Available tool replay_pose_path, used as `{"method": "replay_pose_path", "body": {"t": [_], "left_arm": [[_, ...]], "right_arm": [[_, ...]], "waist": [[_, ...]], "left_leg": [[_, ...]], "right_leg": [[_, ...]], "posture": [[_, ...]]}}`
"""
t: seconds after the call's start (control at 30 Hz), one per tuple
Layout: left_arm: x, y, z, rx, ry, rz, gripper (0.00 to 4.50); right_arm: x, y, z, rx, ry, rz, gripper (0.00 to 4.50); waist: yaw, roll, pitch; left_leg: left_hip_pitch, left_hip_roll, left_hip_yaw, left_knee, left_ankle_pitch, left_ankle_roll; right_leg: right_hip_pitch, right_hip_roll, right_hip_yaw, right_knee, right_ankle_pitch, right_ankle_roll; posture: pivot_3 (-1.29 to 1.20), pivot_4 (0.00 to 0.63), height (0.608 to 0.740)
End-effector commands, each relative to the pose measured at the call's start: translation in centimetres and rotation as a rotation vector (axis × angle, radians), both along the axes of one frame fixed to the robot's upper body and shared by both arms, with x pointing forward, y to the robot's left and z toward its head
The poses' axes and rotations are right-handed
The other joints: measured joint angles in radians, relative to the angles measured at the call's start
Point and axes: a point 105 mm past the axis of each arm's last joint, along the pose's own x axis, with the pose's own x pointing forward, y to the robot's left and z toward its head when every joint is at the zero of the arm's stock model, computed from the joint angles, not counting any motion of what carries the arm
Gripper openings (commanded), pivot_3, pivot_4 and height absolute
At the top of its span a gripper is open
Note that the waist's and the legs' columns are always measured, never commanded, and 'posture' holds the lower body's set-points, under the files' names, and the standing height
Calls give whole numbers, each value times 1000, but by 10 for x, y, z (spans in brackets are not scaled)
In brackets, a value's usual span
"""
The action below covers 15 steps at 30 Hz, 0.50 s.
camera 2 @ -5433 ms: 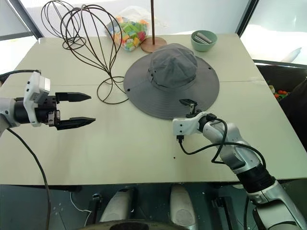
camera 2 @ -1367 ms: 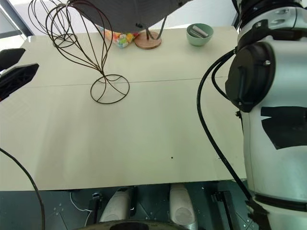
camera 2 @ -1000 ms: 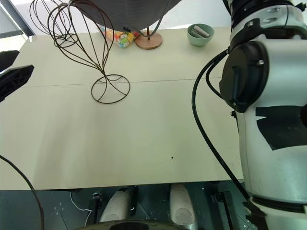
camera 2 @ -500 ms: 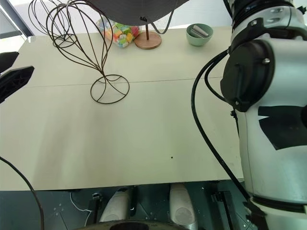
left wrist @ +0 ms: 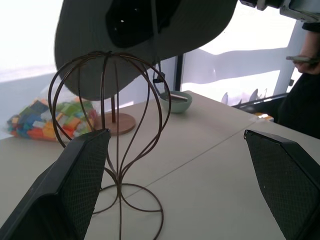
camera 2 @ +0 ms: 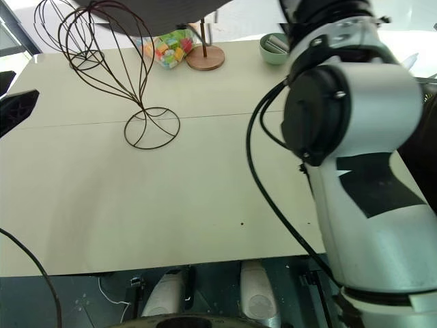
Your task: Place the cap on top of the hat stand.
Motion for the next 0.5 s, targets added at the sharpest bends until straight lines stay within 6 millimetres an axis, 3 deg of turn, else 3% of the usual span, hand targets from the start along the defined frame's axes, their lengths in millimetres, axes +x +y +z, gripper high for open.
{"method": "replay_pose_path", "body": {"t": [0.03,0.3,0.5], "left_arm": [[-8,5,14,-1,-69,29,4500],[-20,21,21,-16,-81,105,4500],[-48,35,33,-41,-86,143,4500]], "right_arm": [[-35,23,47,52,-156,99,28],[-38,84,5,-192,-222,212,28],[-39,100,-32,-425,-452,131,28]], "waist": [[-1,0,0],[-5,-2,-1],[-5,-3,-2]], "left_leg": [[0,0,0,0,0,0],[0,0,0,0,0,0],[0,0,-1,1,0,0]], "right_leg": [[0,0,0,0,0,0],[-1,0,0,2,0,0],[-2,0,0,8,0,0]], "posture": [[0,150,740],[0,150,740],[0,150,740]]}}
